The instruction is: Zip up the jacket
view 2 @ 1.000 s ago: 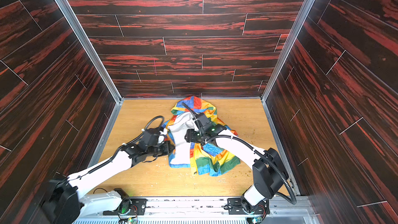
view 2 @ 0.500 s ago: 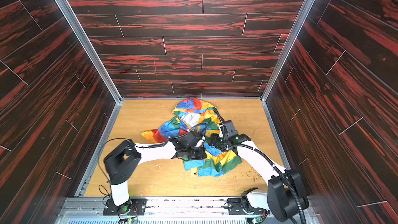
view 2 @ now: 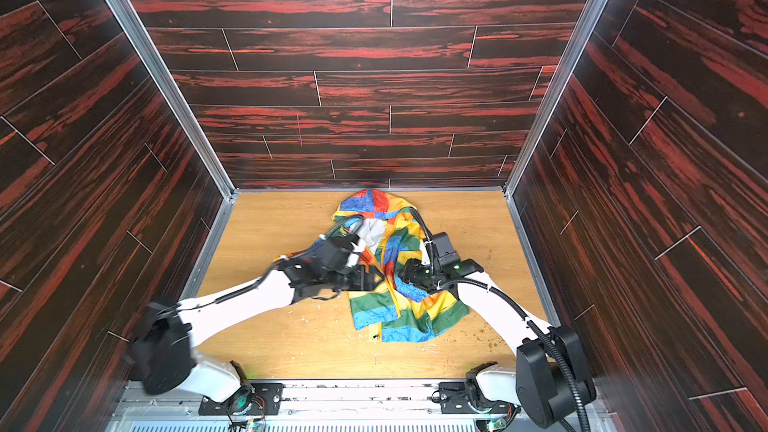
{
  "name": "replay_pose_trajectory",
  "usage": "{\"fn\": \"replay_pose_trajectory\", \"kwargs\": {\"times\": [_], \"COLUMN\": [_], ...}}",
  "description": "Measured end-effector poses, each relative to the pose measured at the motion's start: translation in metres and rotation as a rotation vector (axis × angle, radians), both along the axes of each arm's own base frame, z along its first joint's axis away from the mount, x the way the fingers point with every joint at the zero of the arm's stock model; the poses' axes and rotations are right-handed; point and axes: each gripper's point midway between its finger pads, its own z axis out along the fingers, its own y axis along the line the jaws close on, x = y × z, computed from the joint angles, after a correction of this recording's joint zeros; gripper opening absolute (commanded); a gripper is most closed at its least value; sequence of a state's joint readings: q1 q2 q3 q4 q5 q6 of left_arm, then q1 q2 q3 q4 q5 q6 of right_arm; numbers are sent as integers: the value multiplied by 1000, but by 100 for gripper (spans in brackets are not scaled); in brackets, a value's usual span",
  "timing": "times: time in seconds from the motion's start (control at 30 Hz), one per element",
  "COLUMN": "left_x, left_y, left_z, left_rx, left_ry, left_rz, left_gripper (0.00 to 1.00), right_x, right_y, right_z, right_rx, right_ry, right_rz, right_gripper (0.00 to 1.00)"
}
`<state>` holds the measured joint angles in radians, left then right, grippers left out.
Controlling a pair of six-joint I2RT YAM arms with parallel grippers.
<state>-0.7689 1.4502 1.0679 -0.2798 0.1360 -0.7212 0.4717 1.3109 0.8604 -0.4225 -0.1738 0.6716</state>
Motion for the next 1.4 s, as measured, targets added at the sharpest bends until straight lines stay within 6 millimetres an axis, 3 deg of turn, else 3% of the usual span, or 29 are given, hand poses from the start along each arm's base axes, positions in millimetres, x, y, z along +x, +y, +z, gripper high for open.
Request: {"fn": "replay_pose_trajectory", "kwargs": {"times": [0.13, 0.27, 0.33, 0.5, 0.7, 0.87, 1.07, 1.2, 1.37, 1.4], "left_x": [34, 73, 90, 147, 212, 250, 275, 293, 317, 319], "left_y": [62, 126, 139, 131, 119, 125, 128, 123, 111, 109], "left_z": [10, -16, -29, -45, -68, -94, -112, -108, -93, -91], "left_rx": [53, 132, 169, 182, 208, 304, 368, 366, 312, 305], "left_ry": [-30, 49, 93, 143, 155, 155, 142, 101, 42, 37], "left_rz": [188, 376, 414, 412, 375, 340, 295, 279, 275, 272], "left_gripper": [82, 82, 80, 71, 70, 72, 70, 48, 5, 0], "right_x": [-8, -17, -22, -31, -33, -33, -32, -30, -27, -26], "right_y": [24, 44, 49, 52, 48, 43, 44, 43, 42, 43], "right_z": [0, -13, -21, -39, -52, -62, -70, -82, -98, -100], "right_rx": [-11, -49, -81, -167, -220, -251, -266, -284, -308, -310], "right_ry": [-2, 22, 35, 54, 66, 78, 86, 104, 133, 134], "right_rz": [89, 160, 183, 211, 206, 204, 210, 214, 218, 220], "right_gripper": [61, 64, 64, 65, 65, 67, 67, 63, 51, 47]}}
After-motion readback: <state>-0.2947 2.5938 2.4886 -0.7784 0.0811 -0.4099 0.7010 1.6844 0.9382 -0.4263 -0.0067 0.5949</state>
